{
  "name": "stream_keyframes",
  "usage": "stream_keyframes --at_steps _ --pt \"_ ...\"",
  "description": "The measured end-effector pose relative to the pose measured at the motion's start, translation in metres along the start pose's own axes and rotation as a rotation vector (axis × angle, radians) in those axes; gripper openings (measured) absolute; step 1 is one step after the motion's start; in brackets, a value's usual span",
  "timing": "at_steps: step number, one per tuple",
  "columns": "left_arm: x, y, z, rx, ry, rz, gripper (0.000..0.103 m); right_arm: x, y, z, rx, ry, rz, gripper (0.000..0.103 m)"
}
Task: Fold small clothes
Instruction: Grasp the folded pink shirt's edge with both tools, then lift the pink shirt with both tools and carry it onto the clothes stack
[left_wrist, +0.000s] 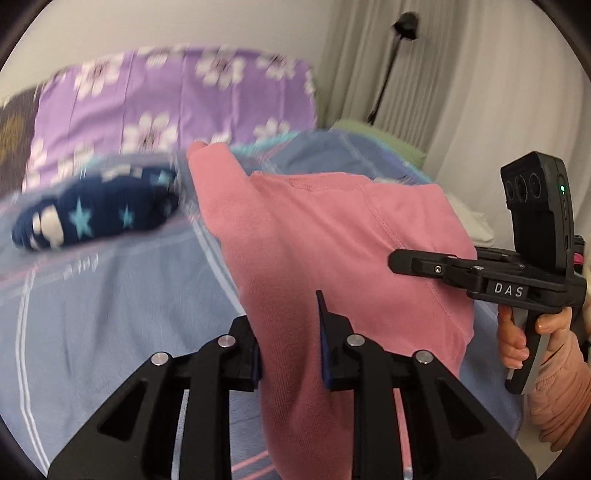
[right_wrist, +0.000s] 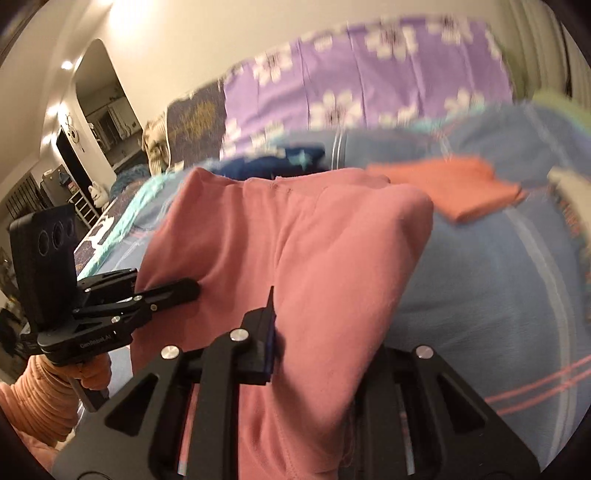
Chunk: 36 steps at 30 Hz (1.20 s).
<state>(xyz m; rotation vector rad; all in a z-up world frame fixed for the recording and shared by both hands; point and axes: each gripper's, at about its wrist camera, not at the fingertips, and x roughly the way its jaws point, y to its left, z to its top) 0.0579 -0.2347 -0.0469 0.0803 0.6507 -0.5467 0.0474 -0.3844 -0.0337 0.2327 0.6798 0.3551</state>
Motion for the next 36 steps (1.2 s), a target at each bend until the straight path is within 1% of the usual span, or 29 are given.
stream_keyframes --at_steps 4,7,14,19,24,28,32,34,36 --pt "-0.024 -0.030 0.017 0.056 -0.061 -0.028 0.023 -0.054 0.008 0.001 -0.027 -0.109 -0.041 0.018" --pt "-0.034 -0.056 0.028 0.106 -0.091 -0.049 0.023 -0.085 0.008 0.000 -0.036 -0.161 -0.083 0.018" --pt "-0.035 -0.117 0.043 0.180 -0.105 -0.129 0.023 -0.141 -0.015 -0.009 0.016 -0.228 -0.168 0.018" --pt "-0.019 -0.168 0.057 0.263 -0.098 -0.163 0.023 -0.176 -0.045 -0.014 0.074 -0.276 -0.229 0.018" --pt "0.000 -0.213 0.080 0.341 -0.106 -0.197 0.023 -0.202 -0.075 -0.008 0.120 -0.323 -0.287 0.018" --pt "0.016 -0.238 0.101 0.387 -0.120 -0.226 0.023 -0.224 -0.097 -0.002 0.132 -0.367 -0.351 0.018" --pt "0.033 -0.259 0.123 0.419 -0.133 -0.249 0.023 -0.237 -0.117 0.008 0.141 -0.403 -0.410 0.018" --pt "0.044 -0.268 0.135 0.430 -0.137 -0.252 0.023 -0.243 -0.129 0.014 0.146 -0.419 -0.440 0.018" --pt "0.059 -0.277 0.149 0.433 -0.142 -0.246 0.023 -0.244 -0.137 0.024 0.138 -0.431 -0.490 0.018"
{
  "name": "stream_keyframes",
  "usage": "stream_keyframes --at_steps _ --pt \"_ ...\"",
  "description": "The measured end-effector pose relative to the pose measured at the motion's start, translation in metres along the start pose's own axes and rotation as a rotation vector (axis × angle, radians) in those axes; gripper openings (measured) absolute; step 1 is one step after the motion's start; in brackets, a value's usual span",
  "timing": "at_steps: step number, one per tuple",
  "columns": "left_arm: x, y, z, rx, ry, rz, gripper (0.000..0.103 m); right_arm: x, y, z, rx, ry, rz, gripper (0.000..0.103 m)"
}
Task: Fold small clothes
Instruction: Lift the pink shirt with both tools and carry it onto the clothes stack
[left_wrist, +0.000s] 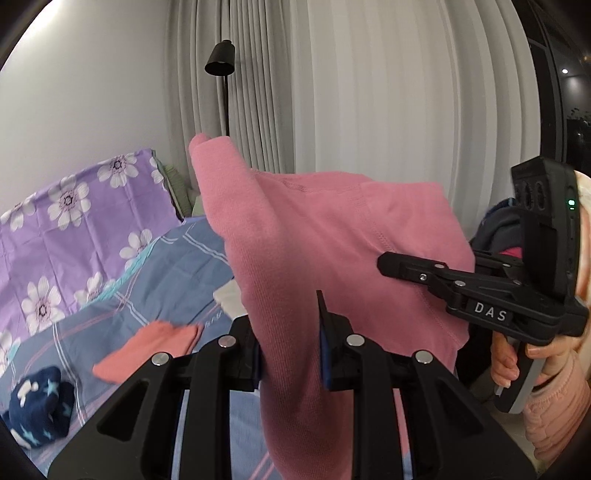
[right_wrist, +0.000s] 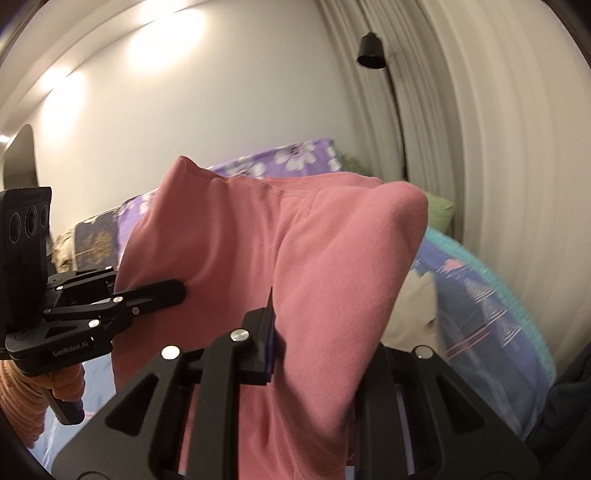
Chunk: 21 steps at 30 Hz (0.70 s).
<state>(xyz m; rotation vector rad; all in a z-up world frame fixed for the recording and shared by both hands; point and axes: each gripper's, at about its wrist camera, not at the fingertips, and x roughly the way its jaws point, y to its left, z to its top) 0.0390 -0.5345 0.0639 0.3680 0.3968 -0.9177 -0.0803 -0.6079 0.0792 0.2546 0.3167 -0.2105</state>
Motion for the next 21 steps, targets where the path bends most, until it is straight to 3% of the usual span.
stream_keyframes --at_steps 3,7,12,17,18,19,20,21 --pt "0.022 -0.004 0.017 -0.002 -0.011 0.000 0.023 0.019 -0.009 0.019 -0.035 -0.022 -0.116 0.018" --pt "0.056 -0.006 0.037 -0.007 -0.006 0.027 0.023 0.045 -0.024 0.039 -0.006 -0.020 -0.187 0.017" --pt "0.102 0.004 0.054 -0.071 0.066 0.047 0.023 0.081 -0.035 0.055 -0.039 -0.002 -0.293 0.017" --pt "0.140 0.015 0.061 -0.068 0.093 0.117 0.024 0.126 -0.052 0.062 0.031 0.042 -0.282 0.017" --pt "0.151 0.019 0.059 -0.059 0.102 0.156 0.029 0.138 -0.053 0.061 0.036 0.059 -0.277 0.017" --pt "0.161 0.023 0.056 -0.045 0.112 0.194 0.043 0.157 -0.055 0.058 0.038 0.096 -0.300 0.021" --pt "0.170 0.026 0.051 -0.020 0.128 0.249 0.055 0.176 -0.060 0.052 0.043 0.143 -0.350 0.037" --pt "0.182 0.031 0.039 0.012 0.166 0.350 0.074 0.191 -0.064 0.045 0.045 0.189 -0.422 0.049"
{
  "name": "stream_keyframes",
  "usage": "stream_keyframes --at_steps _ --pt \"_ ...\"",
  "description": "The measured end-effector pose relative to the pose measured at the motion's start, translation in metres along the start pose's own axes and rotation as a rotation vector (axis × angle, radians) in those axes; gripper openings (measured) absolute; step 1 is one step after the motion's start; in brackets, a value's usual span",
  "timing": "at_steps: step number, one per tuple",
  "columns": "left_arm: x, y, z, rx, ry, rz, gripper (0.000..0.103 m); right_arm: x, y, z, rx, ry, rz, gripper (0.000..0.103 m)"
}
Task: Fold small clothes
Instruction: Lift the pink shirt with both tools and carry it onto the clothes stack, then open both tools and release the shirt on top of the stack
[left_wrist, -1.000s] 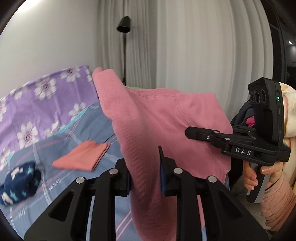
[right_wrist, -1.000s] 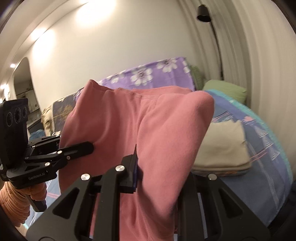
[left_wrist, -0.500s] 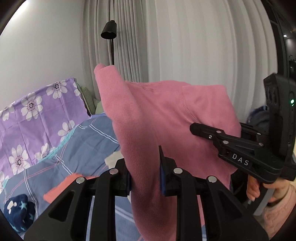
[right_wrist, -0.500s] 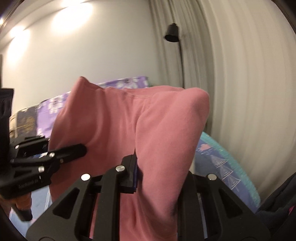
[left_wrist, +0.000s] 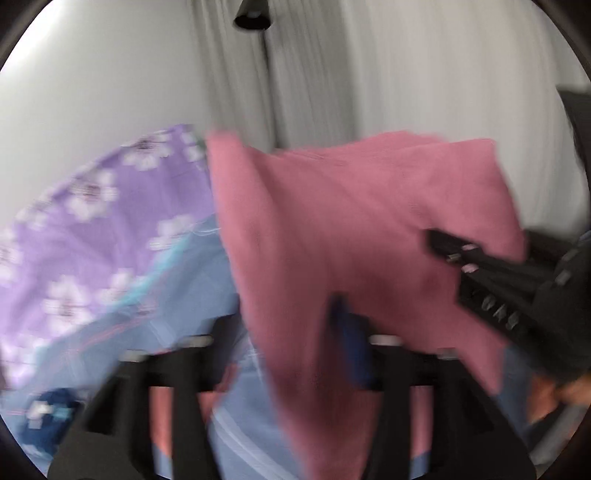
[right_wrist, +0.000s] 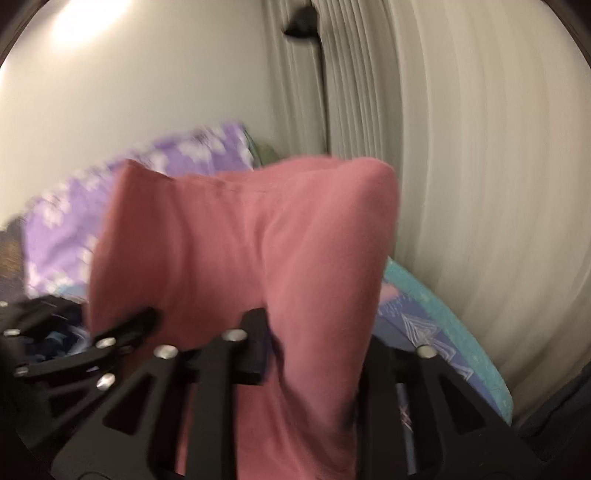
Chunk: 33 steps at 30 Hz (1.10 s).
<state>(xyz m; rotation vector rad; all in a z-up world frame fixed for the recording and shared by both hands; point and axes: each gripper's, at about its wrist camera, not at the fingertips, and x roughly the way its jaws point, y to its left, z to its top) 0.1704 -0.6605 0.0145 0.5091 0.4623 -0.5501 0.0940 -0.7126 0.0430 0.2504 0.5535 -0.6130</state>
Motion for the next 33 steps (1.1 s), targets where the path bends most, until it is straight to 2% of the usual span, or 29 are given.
stream_keyframes --at_steps 1,2,3,5,7,8,9,10,11,13,16,19,21,22,23,25,28,29,33 --pt "0.009 0.001 -0.009 0.010 0.027 0.042 0.074 0.014 0.000 -0.008 -0.008 0.024 -0.070 0.059" --pt "0.016 0.003 -0.020 0.007 0.053 0.030 0.074 0.021 0.000 -0.017 -0.011 0.033 -0.083 0.059" --pt "0.023 0.006 -0.036 -0.014 0.086 -0.022 0.074 0.025 -0.003 -0.027 0.007 0.046 -0.053 0.058" --pt "0.030 0.008 -0.062 -0.032 0.131 -0.102 0.074 0.031 -0.011 -0.052 0.113 0.098 0.112 0.039" --pt "0.041 -0.001 -0.091 0.017 0.188 -0.139 0.074 0.036 -0.015 -0.079 0.178 0.136 0.166 0.035" --pt "0.049 -0.011 -0.107 0.064 0.219 -0.136 0.075 0.045 -0.013 -0.097 0.160 0.173 0.138 0.035" --pt "0.051 -0.015 -0.115 0.078 0.219 -0.128 0.075 0.050 -0.012 -0.105 0.137 0.186 0.122 0.034" --pt "0.049 -0.021 -0.125 0.074 0.204 -0.121 0.075 0.056 -0.006 -0.119 0.076 0.172 0.094 0.034" --pt "0.048 -0.021 -0.130 0.052 0.200 -0.126 0.075 0.051 0.005 -0.134 -0.018 0.121 0.045 0.034" --pt "0.047 -0.018 -0.138 -0.012 0.220 -0.149 0.075 0.046 0.019 -0.143 -0.093 0.091 -0.013 0.034" --pt "0.041 -0.017 -0.144 -0.045 0.231 -0.178 0.075 0.047 0.016 -0.143 -0.039 0.110 -0.023 0.035" --pt "0.031 -0.013 -0.149 -0.049 0.234 -0.201 0.076 0.035 0.019 -0.143 -0.053 0.138 -0.032 0.035" --pt "0.018 -0.010 -0.152 -0.067 0.232 -0.227 0.077 0.020 0.022 -0.149 -0.056 0.147 -0.056 0.040" --pt "0.008 -0.011 -0.155 -0.071 0.232 -0.242 0.079 0.005 0.023 -0.152 -0.050 0.136 -0.055 0.050" --pt "0.002 -0.010 -0.157 -0.071 0.227 -0.246 0.080 -0.004 0.022 -0.157 -0.045 0.126 -0.037 0.053" --pt "-0.016 -0.008 -0.162 -0.059 0.184 -0.229 0.084 -0.030 0.021 -0.166 -0.019 0.102 0.014 0.062" --pt "-0.048 0.001 -0.170 -0.050 0.099 -0.178 0.090 -0.073 0.020 -0.181 0.002 0.051 0.050 0.068" --pt "-0.058 0.004 -0.172 -0.051 0.077 -0.169 0.092 -0.091 0.021 -0.188 -0.003 0.026 0.040 0.075" --pt "-0.096 0.015 -0.178 -0.059 0.008 -0.181 0.100 -0.138 0.027 -0.203 -0.022 0.011 0.010 0.083"
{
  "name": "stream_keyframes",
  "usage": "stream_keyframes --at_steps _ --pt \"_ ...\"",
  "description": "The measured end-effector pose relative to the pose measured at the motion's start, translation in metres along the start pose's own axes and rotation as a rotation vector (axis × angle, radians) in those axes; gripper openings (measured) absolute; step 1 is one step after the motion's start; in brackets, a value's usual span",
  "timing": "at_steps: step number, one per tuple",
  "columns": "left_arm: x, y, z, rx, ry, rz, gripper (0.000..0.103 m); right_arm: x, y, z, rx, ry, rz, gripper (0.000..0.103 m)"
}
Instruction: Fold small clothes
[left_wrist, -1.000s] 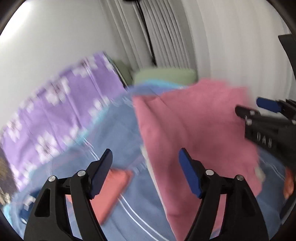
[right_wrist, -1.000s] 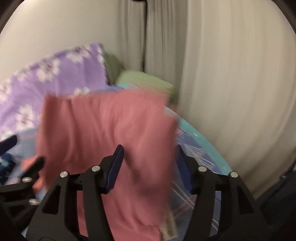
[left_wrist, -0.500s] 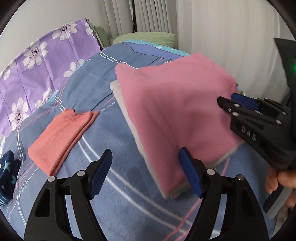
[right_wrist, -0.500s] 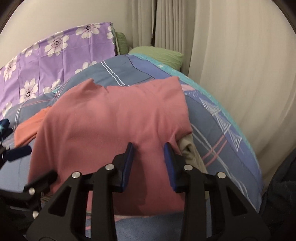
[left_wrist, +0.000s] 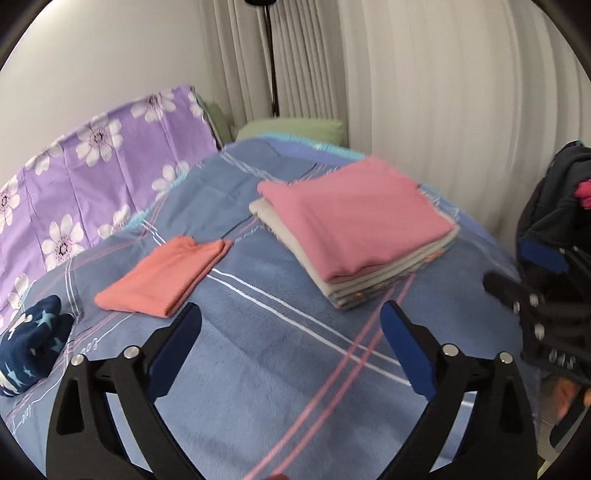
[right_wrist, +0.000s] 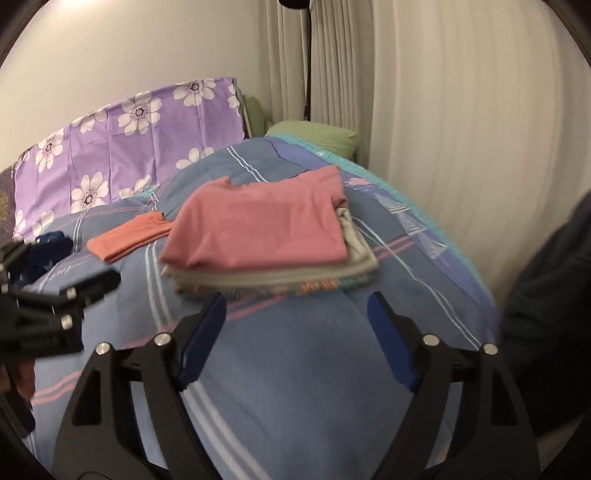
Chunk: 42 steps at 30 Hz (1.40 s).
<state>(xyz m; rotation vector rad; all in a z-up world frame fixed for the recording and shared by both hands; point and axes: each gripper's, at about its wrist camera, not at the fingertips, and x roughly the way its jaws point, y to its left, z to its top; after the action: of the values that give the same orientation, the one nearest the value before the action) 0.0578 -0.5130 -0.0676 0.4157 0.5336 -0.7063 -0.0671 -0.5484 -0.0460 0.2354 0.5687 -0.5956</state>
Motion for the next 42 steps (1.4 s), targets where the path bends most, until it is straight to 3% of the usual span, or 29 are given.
stream_keyframes --at_steps 6,10,17,42 --pt "-0.051 0.011 -0.012 -0.047 -0.070 -0.014 0.101 -0.055 0.015 -0.008 -0.023 -0.037 -0.025 0.089" --pt "-0.083 0.015 -0.022 -0.039 -0.103 -0.005 0.101 -0.082 0.023 -0.009 -0.024 -0.064 -0.035 0.101" --pt "-0.126 0.013 -0.033 0.007 -0.156 -0.050 0.101 -0.113 0.035 -0.009 -0.033 -0.095 -0.033 0.101" --pt "-0.161 0.024 -0.060 -0.029 -0.151 -0.030 0.102 -0.137 0.069 -0.018 -0.057 -0.058 -0.021 0.101"
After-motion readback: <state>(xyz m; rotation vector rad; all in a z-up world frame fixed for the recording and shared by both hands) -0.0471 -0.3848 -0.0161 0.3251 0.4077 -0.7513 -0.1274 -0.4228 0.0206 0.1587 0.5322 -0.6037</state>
